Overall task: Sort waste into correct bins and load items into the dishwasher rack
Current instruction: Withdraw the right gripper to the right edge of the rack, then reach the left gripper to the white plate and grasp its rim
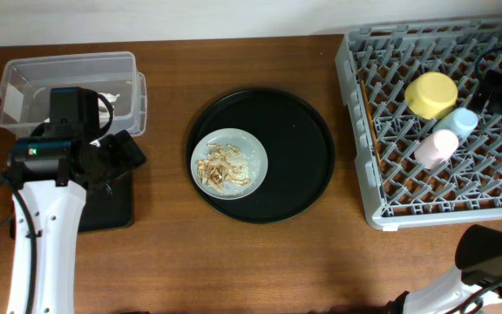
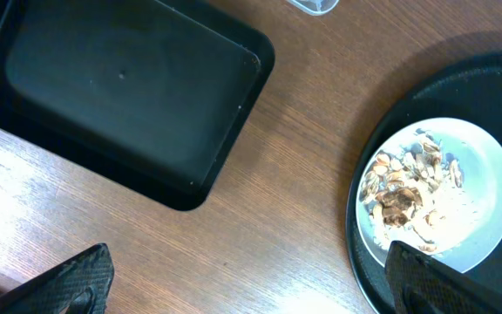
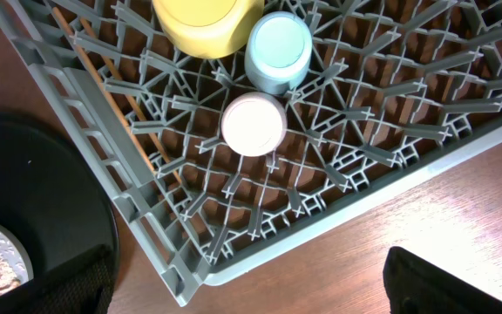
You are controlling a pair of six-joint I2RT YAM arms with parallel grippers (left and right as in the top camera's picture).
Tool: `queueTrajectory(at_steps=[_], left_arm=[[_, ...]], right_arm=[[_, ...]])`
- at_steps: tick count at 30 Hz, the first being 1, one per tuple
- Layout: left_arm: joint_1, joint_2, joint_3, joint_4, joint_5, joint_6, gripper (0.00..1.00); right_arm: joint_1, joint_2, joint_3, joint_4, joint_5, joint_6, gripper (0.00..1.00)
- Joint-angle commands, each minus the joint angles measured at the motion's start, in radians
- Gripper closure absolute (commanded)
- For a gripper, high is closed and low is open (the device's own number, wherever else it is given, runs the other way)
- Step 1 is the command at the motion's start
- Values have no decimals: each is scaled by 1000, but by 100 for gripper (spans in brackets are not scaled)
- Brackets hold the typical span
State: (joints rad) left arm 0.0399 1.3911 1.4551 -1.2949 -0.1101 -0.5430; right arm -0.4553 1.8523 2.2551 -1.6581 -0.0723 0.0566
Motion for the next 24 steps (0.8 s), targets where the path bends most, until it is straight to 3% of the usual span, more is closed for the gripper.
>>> queueTrajectory(at_steps=[1, 5, 10, 13, 17, 24], left_arm=[[4, -13, 1, -1, 19, -10, 1], [4, -13, 1, -13, 65, -10, 1], [1, -13, 1, -54, 399, -10, 1], [-55, -13, 1, -53, 521, -10, 1], [-213, -13, 1, -44, 486, -10, 1], [-537, -3, 1, 76, 199, -50, 1]], right_arm=[[-3, 3, -1, -3, -6, 11, 2], [-3, 3, -1, -3, -6, 11, 2], [-3, 3, -1, -3, -6, 11, 1], [-3, 3, -1, -3, -6, 11, 2], [-3, 3, -1, -3, -6, 11, 2], [-3, 3, -1, -3, -6, 11, 2]])
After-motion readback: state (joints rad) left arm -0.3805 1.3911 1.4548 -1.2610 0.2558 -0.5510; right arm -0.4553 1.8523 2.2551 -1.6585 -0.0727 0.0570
